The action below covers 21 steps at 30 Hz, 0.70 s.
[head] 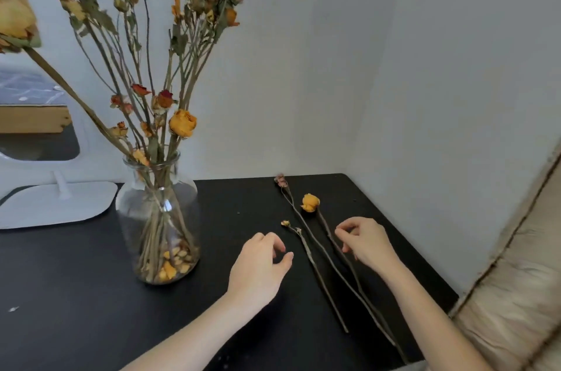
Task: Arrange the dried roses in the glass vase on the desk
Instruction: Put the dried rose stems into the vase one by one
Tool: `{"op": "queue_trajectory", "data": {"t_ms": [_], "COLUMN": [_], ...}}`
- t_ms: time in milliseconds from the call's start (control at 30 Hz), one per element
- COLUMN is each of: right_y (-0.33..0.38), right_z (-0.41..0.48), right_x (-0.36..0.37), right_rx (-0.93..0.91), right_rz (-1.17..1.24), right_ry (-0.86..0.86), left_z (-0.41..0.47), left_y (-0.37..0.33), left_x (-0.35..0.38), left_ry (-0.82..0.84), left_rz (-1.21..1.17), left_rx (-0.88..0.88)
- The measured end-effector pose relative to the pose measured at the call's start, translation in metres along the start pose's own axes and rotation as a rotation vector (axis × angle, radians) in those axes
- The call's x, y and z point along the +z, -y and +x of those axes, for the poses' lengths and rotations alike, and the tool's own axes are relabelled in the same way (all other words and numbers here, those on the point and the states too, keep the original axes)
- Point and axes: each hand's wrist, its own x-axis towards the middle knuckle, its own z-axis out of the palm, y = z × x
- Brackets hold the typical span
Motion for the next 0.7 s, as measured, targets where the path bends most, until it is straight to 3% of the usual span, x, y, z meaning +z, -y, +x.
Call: {"op": "queue_trajectory", "data": {"t_ms": [233,700], "right_y": [0.001,0.012], "right_z": [0.007,0.015], "right_x": [0.015,0.029], "right_rx": [-0.023,0.06], "right_rz": [-0.221,-0.278], "right_ry": [0.188,0.236], "left_z": [0.044,0.046], "left_y": [-0.022,-0.017], "left_x": [0.052,0.049], "left_ry": [0.083,0.128], "left_rz": [0.428,0.41], "left_rx": [-0.116,-0.207]}}
